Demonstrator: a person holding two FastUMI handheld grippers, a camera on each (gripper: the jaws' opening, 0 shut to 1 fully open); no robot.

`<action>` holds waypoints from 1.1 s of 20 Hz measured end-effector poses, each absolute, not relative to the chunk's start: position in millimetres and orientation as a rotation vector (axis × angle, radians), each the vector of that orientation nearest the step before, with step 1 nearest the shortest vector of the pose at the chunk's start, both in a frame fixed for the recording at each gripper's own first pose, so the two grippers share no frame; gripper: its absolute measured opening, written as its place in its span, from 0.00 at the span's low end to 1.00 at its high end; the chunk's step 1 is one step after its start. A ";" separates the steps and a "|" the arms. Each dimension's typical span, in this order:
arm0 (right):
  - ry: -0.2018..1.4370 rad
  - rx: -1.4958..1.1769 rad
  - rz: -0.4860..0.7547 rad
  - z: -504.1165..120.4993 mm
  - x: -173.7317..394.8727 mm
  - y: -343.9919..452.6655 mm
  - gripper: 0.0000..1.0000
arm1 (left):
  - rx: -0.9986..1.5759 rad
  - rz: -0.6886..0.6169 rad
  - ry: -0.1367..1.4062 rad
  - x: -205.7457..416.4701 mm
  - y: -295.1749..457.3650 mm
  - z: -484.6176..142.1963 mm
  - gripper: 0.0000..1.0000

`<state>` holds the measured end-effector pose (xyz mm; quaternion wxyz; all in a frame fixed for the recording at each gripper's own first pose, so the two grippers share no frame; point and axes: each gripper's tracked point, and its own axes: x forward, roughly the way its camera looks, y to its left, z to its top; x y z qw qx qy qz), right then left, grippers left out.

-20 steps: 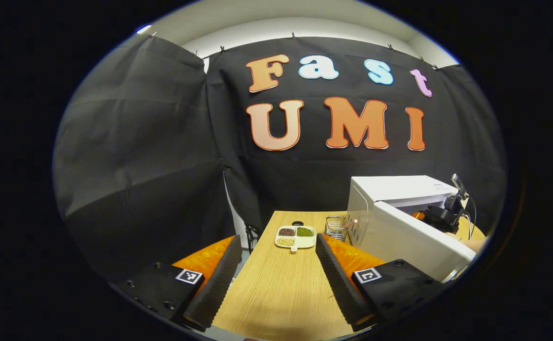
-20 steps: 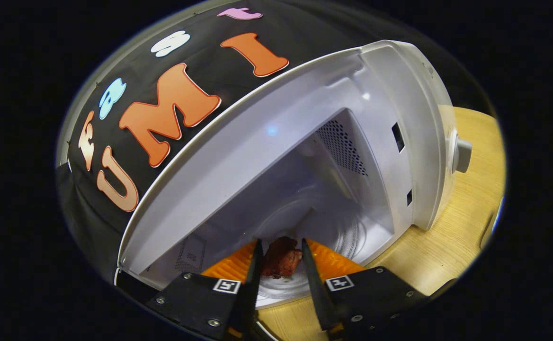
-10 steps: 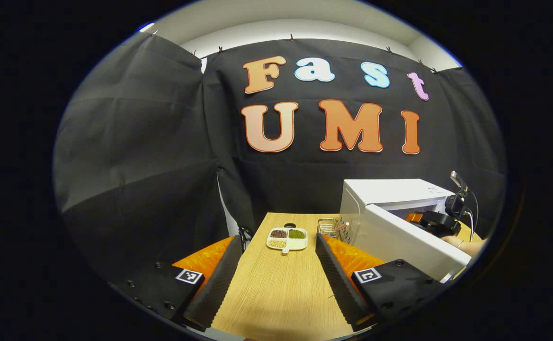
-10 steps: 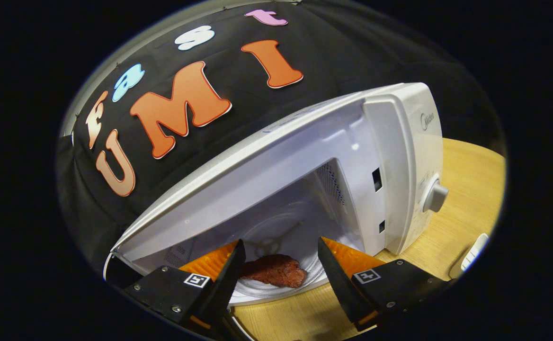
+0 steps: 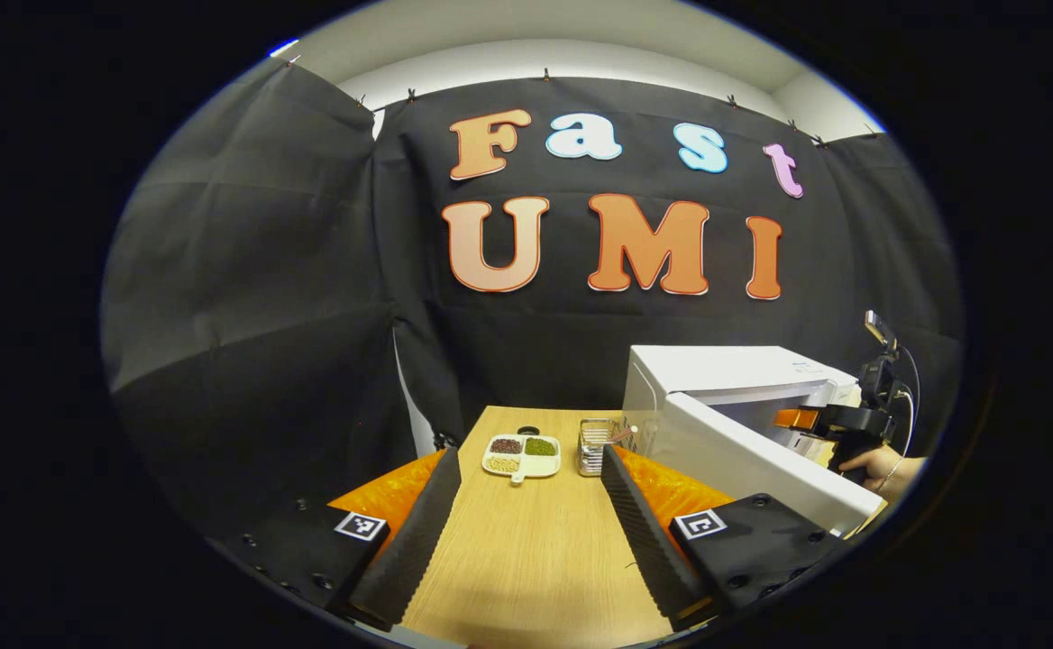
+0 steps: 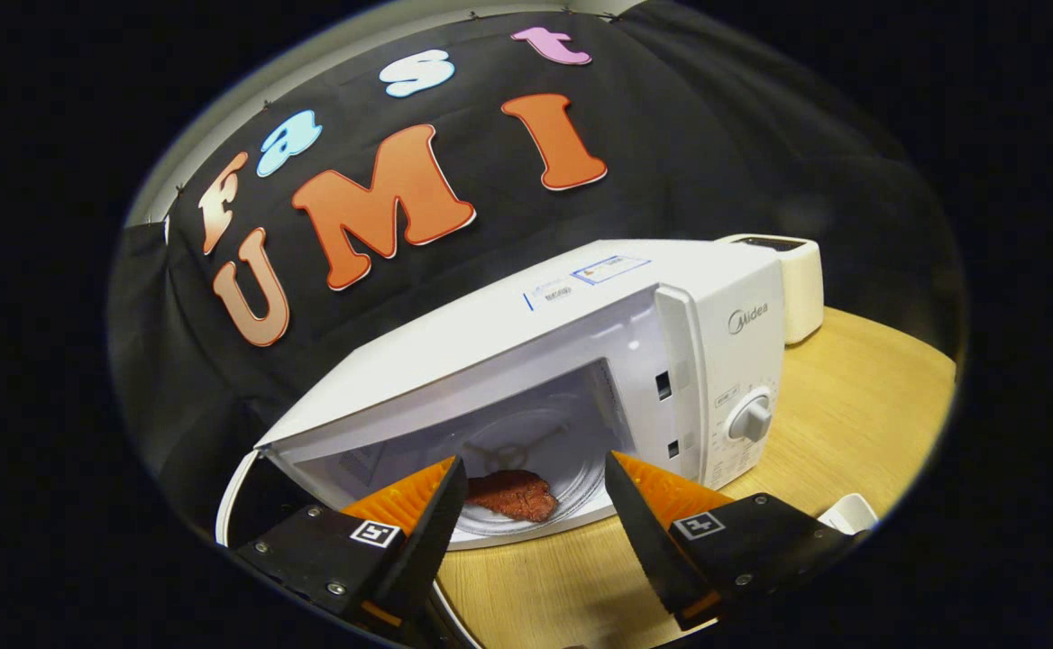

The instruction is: Open the microwave oven with the left hand, put the food in, and close the microwave oven.

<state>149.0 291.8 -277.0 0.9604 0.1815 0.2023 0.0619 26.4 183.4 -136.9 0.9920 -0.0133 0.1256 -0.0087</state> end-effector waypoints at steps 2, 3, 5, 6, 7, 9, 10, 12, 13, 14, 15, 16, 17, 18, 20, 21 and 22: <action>0.377 0.347 0.143 -257.5 140.5 282.1 0.94 | -0.031 -0.046 0.247 26.0 172.6 -137.1 0.98; 0.366 0.343 0.151 -248.1 138.4 279.5 0.94 | -0.028 -0.059 0.247 25.3 167.8 -138.0 0.97; 0.333 0.329 0.166 -228.7 132.2 269.7 0.94 | -0.028 -0.081 0.247 24.8 157.3 -139.7 0.98; 0.324 0.330 0.172 -220.0 129.2 265.3 0.94 | -0.034 -0.095 0.246 24.8 151.1 -140.6 0.98; 0.315 0.331 0.177 -211.8 124.9 261.5 0.94 | -0.041 -0.109 0.246 24.4 144.8 -141.5 0.98; 0.298 0.333 0.176 -197.1 116.3 248.0 0.94 | -0.044 -0.135 0.254 23.8 132.9 -147.4 0.98; 0.285 0.335 0.179 -188.1 111.4 241.0 0.94 | -0.041 -0.148 0.259 22.8 127.8 -152.4 0.98; 0.265 0.329 0.179 -172.2 103.1 228.0 0.94 | -0.033 -0.182 0.285 22.0 113.7 -165.4 1.00; 0.263 0.327 0.175 -166.7 99.2 221.5 0.94 | -0.035 -0.198 0.298 23.1 106.7 -171.7 1.00; 0.260 0.322 0.167 -161.1 96.5 213.7 0.94 | -0.038 -0.215 0.301 24.4 99.2 -175.7 0.98; 0.253 0.313 0.155 -155.1 94.1 204.8 0.94 | -0.043 -0.238 0.304 26.0 89.7 -180.5 0.97; 0.242 0.303 0.144 -148.7 91.4 195.7 0.94 | -0.051 -0.273 0.307 26.2 78.5 -185.1 0.98; 0.233 0.297 0.134 -142.6 89.2 188.5 0.94 | -0.058 -0.309 0.307 26.4 65.5 -189.5 1.00; 0.225 0.292 0.131 -136.5 87.1 182.2 0.94 | -0.054 -0.333 0.314 27.6 57.2 -196.9 1.00; 0.209 0.276 0.119 -126.7 81.2 171.1 0.94 | -0.033 -0.364 0.341 28.9 46.1 -214.5 1.00; 0.200 0.260 0.103 -123.8 82.1 166.2 0.94 | -0.022 -0.379 0.353 29.9 38.5 -221.6 0.98; 0.190 0.242 0.086 -120.8 82.9 160.4 0.94 | -0.016 -0.394 0.361 30.3 31.9 -225.9 1.00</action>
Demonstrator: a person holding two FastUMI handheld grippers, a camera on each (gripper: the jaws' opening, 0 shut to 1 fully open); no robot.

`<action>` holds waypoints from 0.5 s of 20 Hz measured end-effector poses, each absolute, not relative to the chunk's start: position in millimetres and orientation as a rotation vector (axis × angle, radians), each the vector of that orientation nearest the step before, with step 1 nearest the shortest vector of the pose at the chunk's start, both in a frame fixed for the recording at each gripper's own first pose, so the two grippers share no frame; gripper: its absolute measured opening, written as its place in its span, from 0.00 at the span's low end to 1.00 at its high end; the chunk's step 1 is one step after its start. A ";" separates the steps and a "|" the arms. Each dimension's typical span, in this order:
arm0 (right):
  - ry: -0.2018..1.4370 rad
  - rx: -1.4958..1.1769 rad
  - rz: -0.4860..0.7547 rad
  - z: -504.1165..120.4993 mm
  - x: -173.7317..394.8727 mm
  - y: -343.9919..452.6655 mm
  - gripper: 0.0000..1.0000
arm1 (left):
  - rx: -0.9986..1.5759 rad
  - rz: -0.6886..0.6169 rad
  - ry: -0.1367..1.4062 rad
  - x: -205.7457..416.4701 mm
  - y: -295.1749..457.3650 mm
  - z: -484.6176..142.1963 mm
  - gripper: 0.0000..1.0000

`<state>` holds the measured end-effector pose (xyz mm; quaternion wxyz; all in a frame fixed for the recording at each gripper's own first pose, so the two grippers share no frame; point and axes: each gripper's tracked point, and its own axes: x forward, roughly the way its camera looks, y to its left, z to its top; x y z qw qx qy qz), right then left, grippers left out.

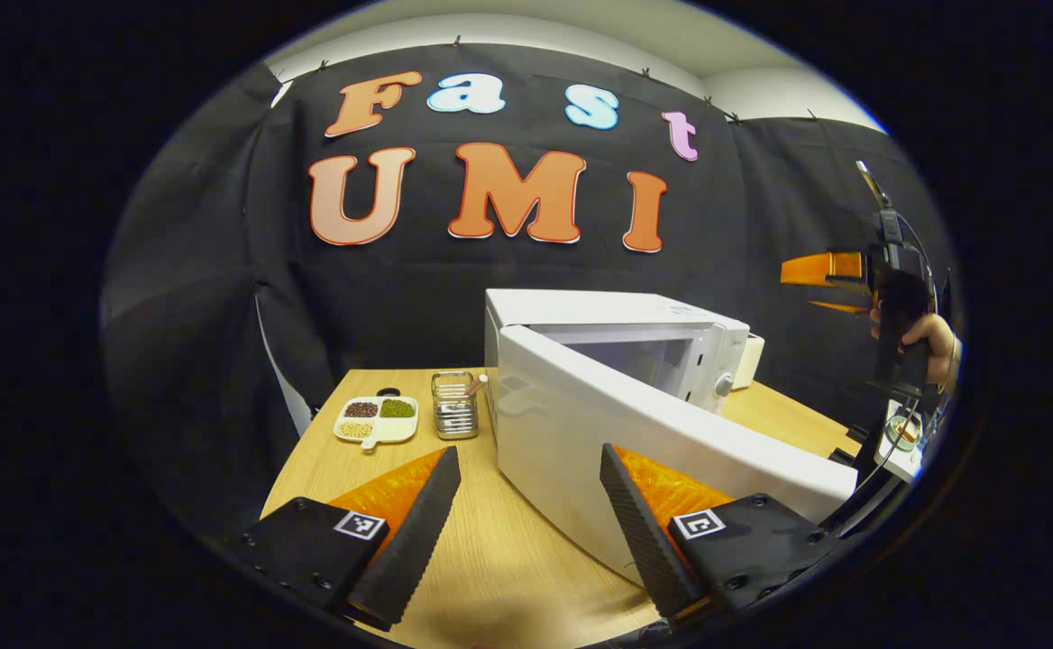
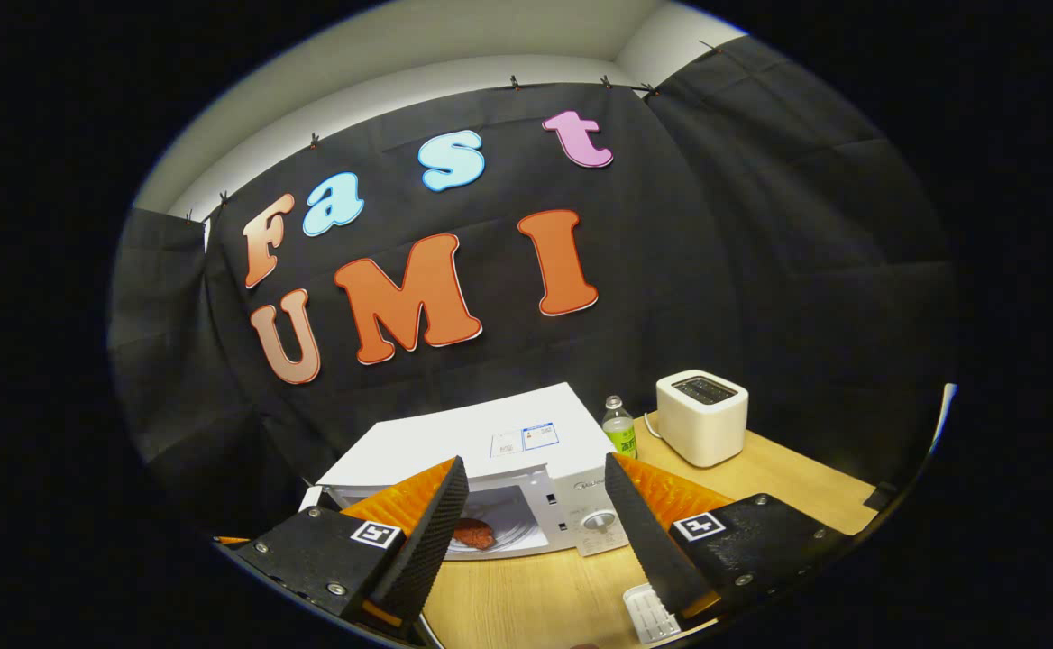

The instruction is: Open the microwave oven with the left hand, put the food in, and close the microwave oven.

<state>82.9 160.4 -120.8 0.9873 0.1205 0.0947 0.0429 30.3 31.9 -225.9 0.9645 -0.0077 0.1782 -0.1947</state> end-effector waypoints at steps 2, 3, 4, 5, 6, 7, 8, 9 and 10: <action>0.183 0.214 0.070 -120.5 78.2 148.1 0.94 | -0.010 -0.427 0.371 28.6 17.1 -231.7 0.98; 0.186 0.208 0.066 -121.0 74.2 143.2 0.94 | -0.002 -0.437 0.378 29.5 10.6 -233.9 0.98; 0.187 0.205 0.059 -121.1 71.7 138.0 0.94 | 0.010 -0.430 0.386 30.0 8.0 -235.4 0.98; 0.187 0.206 0.044 -121.3 71.7 131.6 0.94 | 0.018 -0.426 0.390 31.2 5.8 -238.2 0.98; 0.184 0.210 0.031 -121.1 70.8 123.7 0.94 | 0.014 -0.431 0.393 32.0 -0.4 -238.1 0.99; 0.184 0.215 0.022 -121.5 69.9 119.7 0.94 | 0.000 -0.440 0.399 32.2 -5.1 -239.1 0.98; 0.187 0.221 0.018 -122.1 69.2 115.4 0.94 | -0.019 -0.455 0.407 32.2 -13.4 -239.1 0.99; 0.190 0.223 0.018 -122.9 68.5 112.4 0.94 | -0.025 -0.459 0.410 32.9 -20.2 -237.6 0.96; 0.190 0.219 0.013 -123.4 68.1 107.5 0.94 | -0.023 -0.465 0.410 33.1 -27.1 -236.1 0.95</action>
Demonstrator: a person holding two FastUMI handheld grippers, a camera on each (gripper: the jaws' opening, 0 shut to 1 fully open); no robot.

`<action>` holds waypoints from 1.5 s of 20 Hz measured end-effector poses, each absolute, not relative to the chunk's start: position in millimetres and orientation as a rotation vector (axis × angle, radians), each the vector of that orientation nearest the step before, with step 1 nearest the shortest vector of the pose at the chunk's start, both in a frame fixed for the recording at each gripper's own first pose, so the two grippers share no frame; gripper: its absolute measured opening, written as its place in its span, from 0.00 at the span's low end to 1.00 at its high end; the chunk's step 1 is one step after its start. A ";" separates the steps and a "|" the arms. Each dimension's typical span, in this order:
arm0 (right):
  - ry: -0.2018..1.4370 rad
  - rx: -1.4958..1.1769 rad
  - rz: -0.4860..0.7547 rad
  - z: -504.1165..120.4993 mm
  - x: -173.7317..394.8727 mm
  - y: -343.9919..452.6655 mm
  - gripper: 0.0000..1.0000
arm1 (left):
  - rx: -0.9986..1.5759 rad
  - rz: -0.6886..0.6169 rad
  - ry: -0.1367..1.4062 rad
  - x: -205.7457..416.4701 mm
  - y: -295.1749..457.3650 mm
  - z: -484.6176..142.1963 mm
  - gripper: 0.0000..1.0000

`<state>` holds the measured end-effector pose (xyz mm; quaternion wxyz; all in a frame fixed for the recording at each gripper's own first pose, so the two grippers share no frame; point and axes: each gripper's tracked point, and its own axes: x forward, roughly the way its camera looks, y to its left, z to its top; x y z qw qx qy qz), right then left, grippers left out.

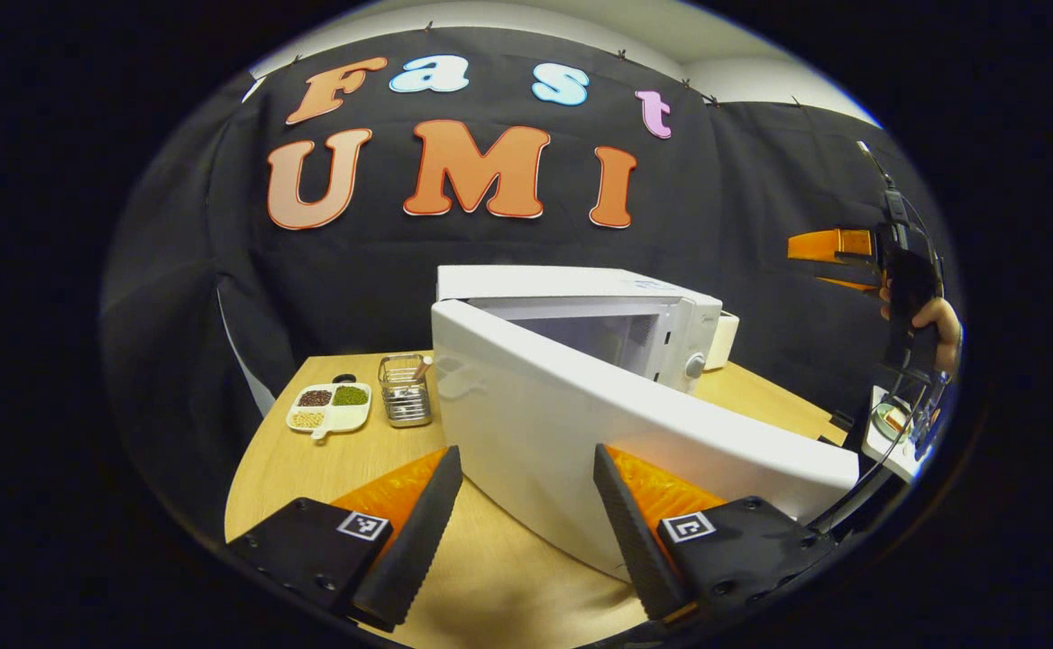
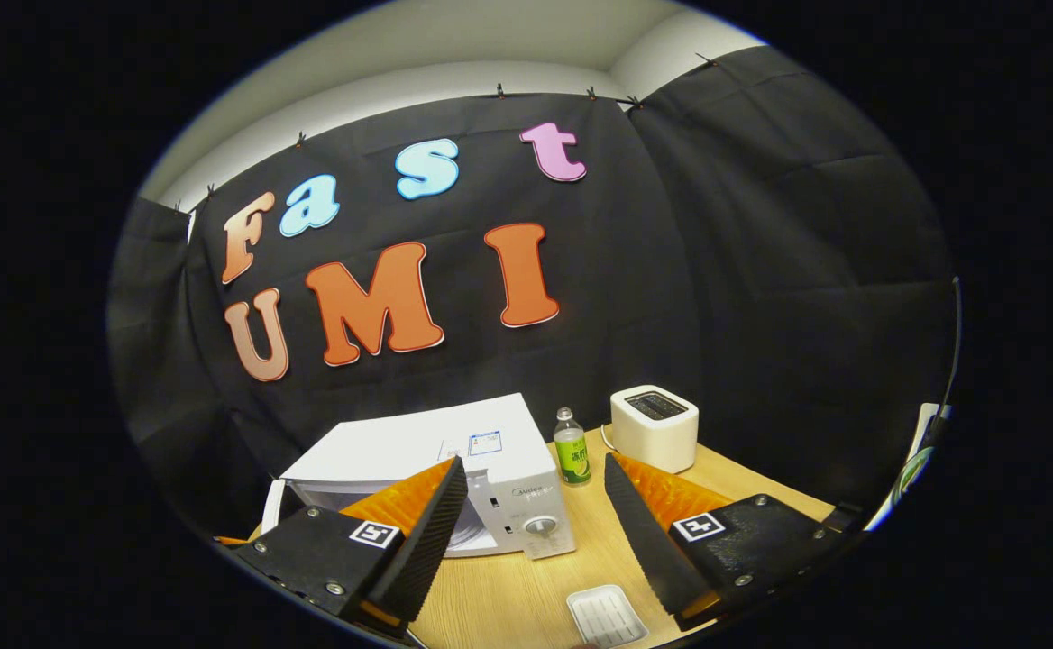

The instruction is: Open the microwave oven with the left hand, put the food in, and close the microwave oven.

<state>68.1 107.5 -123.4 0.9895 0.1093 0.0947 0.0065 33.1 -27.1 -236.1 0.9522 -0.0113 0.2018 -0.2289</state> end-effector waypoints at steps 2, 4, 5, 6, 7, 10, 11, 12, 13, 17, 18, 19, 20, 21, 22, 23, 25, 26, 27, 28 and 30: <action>0.191 0.206 -0.006 -124.1 67.5 96.6 0.94 | 0.002 -0.472 0.402 36.1 -42.5 -235.3 0.74; 0.193 0.201 -0.015 -125.4 66.9 88.7 0.94 | 0.021 -0.470 0.393 41.1 -57.4 -236.2 0.58; 0.194 0.204 -0.016 -123.8 66.4 86.1 0.94 | 0.019 -0.474 0.392 43.1 -65.1 -236.2 0.50; 0.191 0.207 -0.018 -122.2 66.1 81.8 0.95 | 0.015 -0.481 0.394 46.4 -73.5 -237.4 0.42; 0.188 0.209 -0.023 -120.9 66.1 77.1 0.95 | 0.014 -0.491 0.403 48.4 -80.0 -239.5 0.28; 0.187 0.214 -0.034 -119.5 67.0 65.2 0.94 | -0.005 -0.500 0.427 56.7 -96.3 -244.0 0.05; 0.189 0.210 -0.040 -119.6 67.4 60.8 0.94 | -0.020 -0.511 0.425 58.4 -103.1 -243.2 0.05; 0.190 0.204 -0.047 -119.6 66.5 55.0 0.94 | -0.030 -0.517 0.421 61.7 -108.6 -241.3 0.05; 0.190 0.198 -0.054 -118.6 66.0 49.0 0.94 | -0.029 -0.515 0.417 66.2 -113.1 -239.6 0.05; 0.180 0.193 -0.086 -113.6 63.4 23.7 0.94 | -0.026 -0.507 0.410 83.8 -128.7 -241.0 0.05; 0.178 0.194 -0.095 -112.4 63.5 16.8 0.94 | -0.035 -0.508 0.413 88.9 -134.3 -240.5 0.05; 0.175 0.193 -0.102 -112.2 63.5 10.7 0.94 | -0.043 -0.511 0.419 92.7 -137.2 -241.5 0.05; 0.172 0.191 -0.114 -111.8 64.7 4.2 0.94 | -0.046 -0.512 0.422 97.5 -140.5 -240.8 0.05; 0.172 0.189 -0.126 -112.4 65.9 -3.1 0.94 | -0.043 -0.512 0.420 102.0 -143.6 -239.6 0.05; 0.174 0.190 -0.134 -113.0 65.7 -8.6 0.94 | -0.040 -0.514 0.415 106.8 -146.9 -237.5 0.05; 0.176 0.190 -0.141 -113.6 67.3 -12.5 0.94 | -0.036 -0.516 0.412 111.1 -150.0 -238.2 0.05; 0.180 0.186 -0.154 -114.9 69.4 -21.0 0.94 | -0.026 -0.517 0.408 120.8 -156.4 -239.1 0.05; 0.184 0.182 -0.161 -116.4 70.5 -25.0 0.94 | -0.020 -0.515 0.406 125.7 -158.9 -240.0 0.05; 0.189 0.181 -0.169 -118.1 72.4 -28.3 0.94 | -0.016 -0.517 0.405 130.8 -163.0 -240.3 0.05; 0.193 0.181 -0.176 -118.7 73.4 -32.8 0.94 | -0.011 -0.515 0.404 137.3 -166.5 -240.2 0.05; 0.199 0.182 -0.192 -121.1 75.9 -38.4 0.94 | -0.005 -0.513 0.401 148.8 -171.6 -242.0 0.05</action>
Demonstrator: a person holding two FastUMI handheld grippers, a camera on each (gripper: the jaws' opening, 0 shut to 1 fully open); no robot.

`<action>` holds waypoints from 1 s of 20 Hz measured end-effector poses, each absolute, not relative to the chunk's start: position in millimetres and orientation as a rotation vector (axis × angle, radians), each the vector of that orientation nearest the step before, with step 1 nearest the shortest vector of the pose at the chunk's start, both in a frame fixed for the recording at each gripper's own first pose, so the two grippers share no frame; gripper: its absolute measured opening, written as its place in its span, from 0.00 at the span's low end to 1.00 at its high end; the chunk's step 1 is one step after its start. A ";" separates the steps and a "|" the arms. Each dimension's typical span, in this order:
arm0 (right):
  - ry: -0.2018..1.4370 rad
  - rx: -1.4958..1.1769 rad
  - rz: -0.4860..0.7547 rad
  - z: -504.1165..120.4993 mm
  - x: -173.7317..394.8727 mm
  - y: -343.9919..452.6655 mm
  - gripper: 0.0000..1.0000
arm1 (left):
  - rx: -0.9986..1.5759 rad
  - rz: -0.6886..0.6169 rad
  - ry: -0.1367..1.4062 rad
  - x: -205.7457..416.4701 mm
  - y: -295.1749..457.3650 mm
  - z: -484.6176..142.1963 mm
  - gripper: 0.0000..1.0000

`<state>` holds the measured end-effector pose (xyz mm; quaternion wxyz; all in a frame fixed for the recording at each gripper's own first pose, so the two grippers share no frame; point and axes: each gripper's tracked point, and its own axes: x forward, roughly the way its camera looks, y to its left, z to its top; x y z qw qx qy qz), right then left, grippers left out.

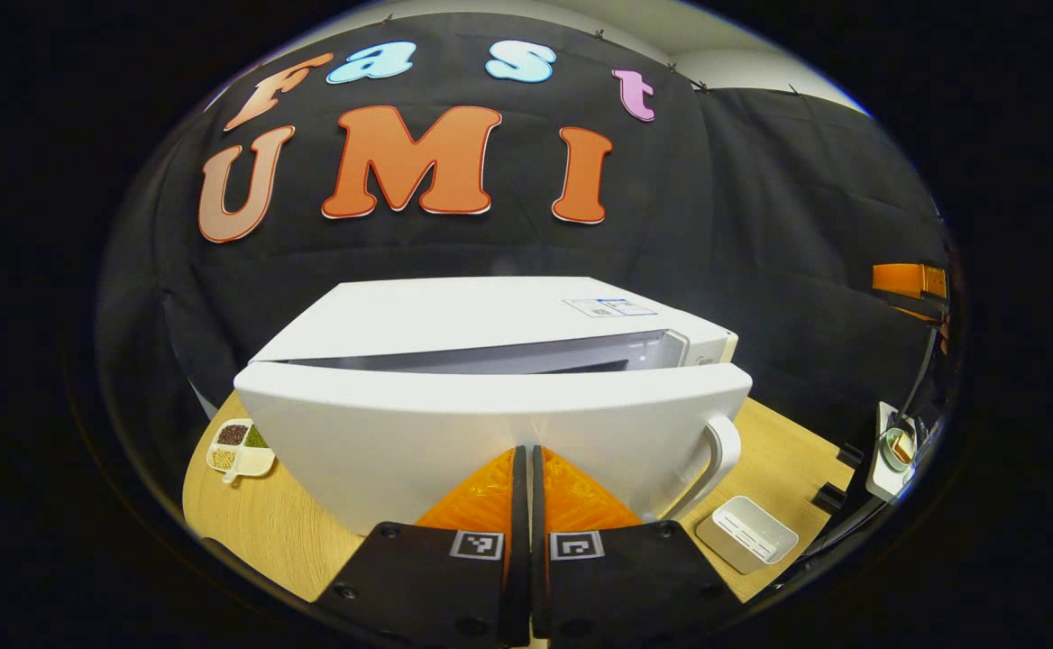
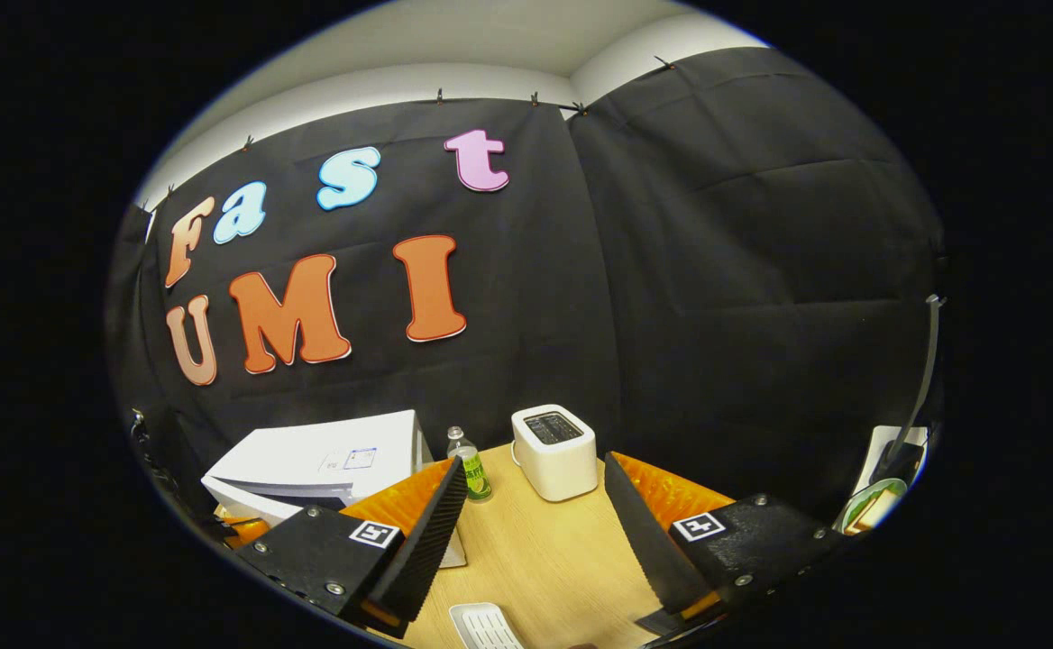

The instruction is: Open the microwave oven with the left hand, put the food in, and close the microwave oven.

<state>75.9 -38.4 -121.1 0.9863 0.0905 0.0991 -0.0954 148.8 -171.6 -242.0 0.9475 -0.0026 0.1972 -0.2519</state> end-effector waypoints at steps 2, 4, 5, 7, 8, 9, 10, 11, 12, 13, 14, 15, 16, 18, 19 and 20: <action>0.207 0.176 -0.208 -123.0 79.4 -44.3 0.94 | 0.005 -0.484 0.386 163.2 -171.1 -236.0 0.05; 0.214 0.168 -0.222 -125.5 80.8 -47.8 0.94 | -0.005 -0.483 0.397 172.3 -176.9 -245.2 0.05; 0.218 0.163 -0.229 -125.9 81.7 -49.7 0.94 | -0.026 -0.498 0.406 168.7 -183.3 -246.1 0.05; 0.226 0.162 -0.246 -127.3 81.3 -55.6 0.94 | -0.011 -0.487 0.399 165.6 -184.6 -246.1 0.05; 0.230 0.165 -0.251 -127.5 81.3 -57.0 0.94 | 0.012 -0.475 0.397 166.5 -184.6 -246.6 0.04; 0.233 0.168 -0.254 -128.4 80.5 -57.6 0.95 | 0.024 -0.455 0.396 165.2 -184.6 -248.2 0.04; 0.235 0.168 -0.260 -129.1 80.0 -59.4 0.94 | 0.023 -0.435 0.392 165.1 -186.0 -248.9 0.04; 0.234 0.166 -0.268 -130.0 78.5 -61.0 0.94 | 0.023 -0.418 0.382 166.9 -186.7 -248.3 0.04; 0.234 0.165 -0.271 -130.2 78.3 -60.6 0.94 | 0.015 -0.410 0.375 169.1 -189.3 -247.7 0.04; 0.236 0.162 -0.271 -130.0 77.0 -60.2 0.94 | 0.008 -0.420 0.394 173.6 -195.0 -249.5 0.04; 0.241 0.158 -0.275 -131.6 74.2 -60.5 0.95 | -0.056 -0.476 0.420 172.0 -213.7 -256.7 0.04; 0.243 0.156 -0.278 -130.9 72.2 -61.4 0.94 | -0.104 -0.531 0.471 165.5 -233.0 -262.0 0.00; 0.241 0.158 -0.278 -128.5 68.8 -60.7 0.94 | -0.119 -0.559 0.538 159.2 -245.4 -272.8 0.04; 0.231 0.158 -0.276 -122.6 63.5 -57.5 0.94 | -0.101 -0.558 0.547 156.7 -253.0 -271.5 0.04; 0.229 0.155 -0.277 -121.2 58.5 -58.1 0.94 | -0.076 -0.550 0.511 158.7 -254.8 -261.0 0.04; 0.226 0.153 -0.272 -118.4 57.7 -57.0 0.94 | -0.051 -0.559 0.466 159.3 -257.5 -246.2 0.04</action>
